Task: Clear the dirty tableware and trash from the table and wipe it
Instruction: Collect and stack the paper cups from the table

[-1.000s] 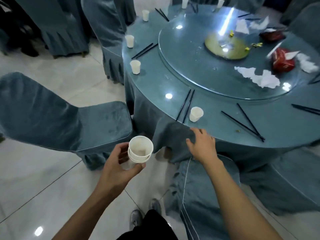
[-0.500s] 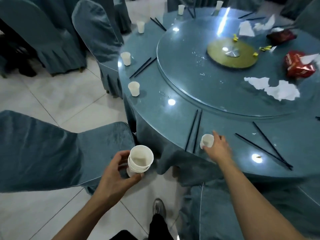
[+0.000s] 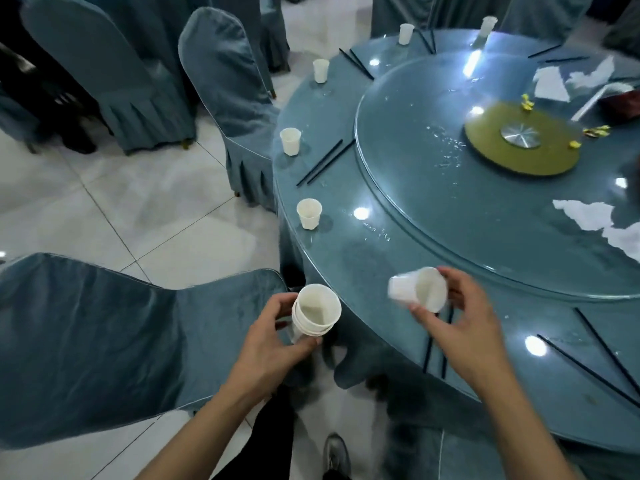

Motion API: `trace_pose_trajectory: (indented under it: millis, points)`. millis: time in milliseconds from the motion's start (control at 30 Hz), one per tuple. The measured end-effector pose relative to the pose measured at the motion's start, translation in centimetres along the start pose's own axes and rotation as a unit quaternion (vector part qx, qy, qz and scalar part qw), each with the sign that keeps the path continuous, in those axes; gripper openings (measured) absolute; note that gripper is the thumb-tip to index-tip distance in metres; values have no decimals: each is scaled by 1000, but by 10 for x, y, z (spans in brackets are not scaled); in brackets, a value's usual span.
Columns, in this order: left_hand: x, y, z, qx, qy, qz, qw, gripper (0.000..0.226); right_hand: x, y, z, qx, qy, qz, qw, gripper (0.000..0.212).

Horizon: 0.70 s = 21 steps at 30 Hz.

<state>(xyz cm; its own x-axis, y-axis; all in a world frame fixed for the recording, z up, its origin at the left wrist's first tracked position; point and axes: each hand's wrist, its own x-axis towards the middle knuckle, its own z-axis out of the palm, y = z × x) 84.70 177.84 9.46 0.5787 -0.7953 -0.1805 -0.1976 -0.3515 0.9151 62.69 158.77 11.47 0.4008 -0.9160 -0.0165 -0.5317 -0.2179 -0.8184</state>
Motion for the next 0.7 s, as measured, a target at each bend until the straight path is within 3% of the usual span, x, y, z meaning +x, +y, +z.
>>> trace_pose_trajectory:
  millis: [133,233,333,600,700]
  points:
    - [38,-4,-29,-5,4,13,1000,56,10,-97,47,67,-140,-96,983,65]
    - [64,-12,-52,4,-3,23,1000,57,34,-130,84,-17,-214,-151,965,67]
    - [83,-17,-71,11,-21,29,999,57,55,-139,118,-86,-261,-145,950,68]
    - [114,-41,-95,1,17,-1,1000,58,106,-156,170,-77,-320,-100,939,77]
    - [122,-44,-104,17,41,-13,999,61,162,-135,196,-93,-221,-109,965,60]
